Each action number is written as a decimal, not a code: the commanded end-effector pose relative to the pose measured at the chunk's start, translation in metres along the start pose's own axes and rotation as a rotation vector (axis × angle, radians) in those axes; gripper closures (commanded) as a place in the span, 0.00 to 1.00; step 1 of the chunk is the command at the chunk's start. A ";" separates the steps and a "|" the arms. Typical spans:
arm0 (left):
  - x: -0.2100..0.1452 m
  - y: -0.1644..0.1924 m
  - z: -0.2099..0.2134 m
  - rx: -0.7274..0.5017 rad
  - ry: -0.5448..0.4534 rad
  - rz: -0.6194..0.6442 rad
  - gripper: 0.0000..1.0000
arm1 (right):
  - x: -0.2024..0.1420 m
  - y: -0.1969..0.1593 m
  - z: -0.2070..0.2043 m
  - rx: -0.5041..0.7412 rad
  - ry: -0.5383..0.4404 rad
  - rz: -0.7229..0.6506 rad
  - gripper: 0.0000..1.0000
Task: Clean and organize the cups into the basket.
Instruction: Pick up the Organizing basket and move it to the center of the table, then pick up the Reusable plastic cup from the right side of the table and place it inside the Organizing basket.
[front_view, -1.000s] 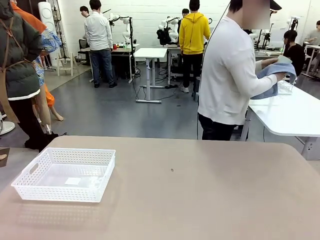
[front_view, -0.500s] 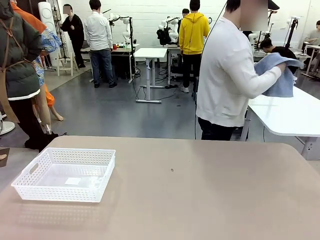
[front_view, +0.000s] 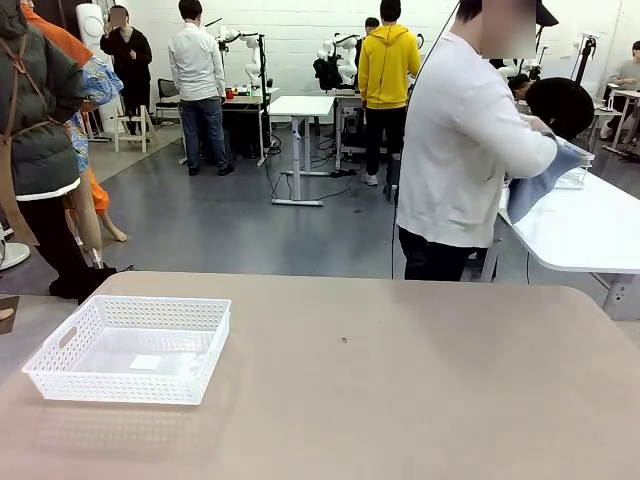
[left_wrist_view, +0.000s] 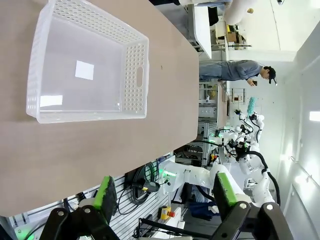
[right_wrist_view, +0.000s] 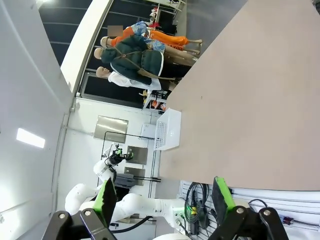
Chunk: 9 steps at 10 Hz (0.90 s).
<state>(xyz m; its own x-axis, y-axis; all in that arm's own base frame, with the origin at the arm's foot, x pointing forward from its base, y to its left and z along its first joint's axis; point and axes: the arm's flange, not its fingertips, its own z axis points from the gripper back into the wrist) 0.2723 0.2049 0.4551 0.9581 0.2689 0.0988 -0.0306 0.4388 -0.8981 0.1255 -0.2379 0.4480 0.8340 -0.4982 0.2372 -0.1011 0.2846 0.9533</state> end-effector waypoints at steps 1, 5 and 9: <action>0.000 -0.001 0.001 0.001 -0.003 -0.004 0.00 | -0.003 0.001 0.004 0.011 -0.007 0.013 0.00; 0.000 -0.001 0.001 0.001 -0.003 -0.004 0.00 | -0.003 0.001 0.004 0.011 -0.007 0.013 0.00; 0.000 -0.001 0.001 0.001 -0.003 -0.004 0.00 | -0.003 0.001 0.004 0.011 -0.007 0.013 0.00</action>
<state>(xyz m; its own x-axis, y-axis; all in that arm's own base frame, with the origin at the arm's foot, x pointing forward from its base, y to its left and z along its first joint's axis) 0.2723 0.2049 0.4551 0.9581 0.2689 0.0988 -0.0305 0.4388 -0.8981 0.1252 -0.2379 0.4482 0.8335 -0.4990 0.2372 -0.1000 0.2859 0.9530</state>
